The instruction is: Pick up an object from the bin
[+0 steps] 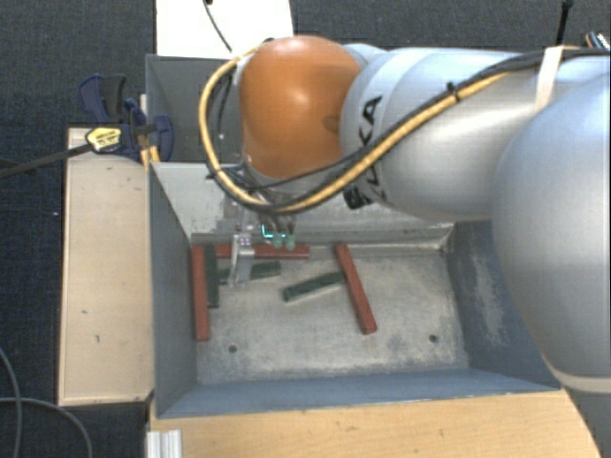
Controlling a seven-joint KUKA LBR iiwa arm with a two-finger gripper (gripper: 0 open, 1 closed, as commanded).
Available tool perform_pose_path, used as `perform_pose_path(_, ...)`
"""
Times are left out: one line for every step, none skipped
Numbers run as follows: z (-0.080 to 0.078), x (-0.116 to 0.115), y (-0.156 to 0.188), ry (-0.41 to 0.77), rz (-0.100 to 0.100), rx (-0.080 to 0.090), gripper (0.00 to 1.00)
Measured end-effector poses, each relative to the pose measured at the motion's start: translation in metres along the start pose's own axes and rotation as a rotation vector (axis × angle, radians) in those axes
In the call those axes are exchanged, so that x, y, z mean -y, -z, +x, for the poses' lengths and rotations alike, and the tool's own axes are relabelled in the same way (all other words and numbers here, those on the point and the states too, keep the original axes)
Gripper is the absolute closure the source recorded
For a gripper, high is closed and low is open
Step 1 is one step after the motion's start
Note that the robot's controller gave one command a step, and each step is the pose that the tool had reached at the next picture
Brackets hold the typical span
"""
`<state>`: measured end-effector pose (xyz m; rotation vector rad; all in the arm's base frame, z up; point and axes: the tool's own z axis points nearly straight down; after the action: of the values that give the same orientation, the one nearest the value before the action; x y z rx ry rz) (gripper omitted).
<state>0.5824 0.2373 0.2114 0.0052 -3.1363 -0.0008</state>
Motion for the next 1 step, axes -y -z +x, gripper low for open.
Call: perform_pose_path(0.0161,0.0492,-0.1202,-0.220,0.003,0.000,0.00)
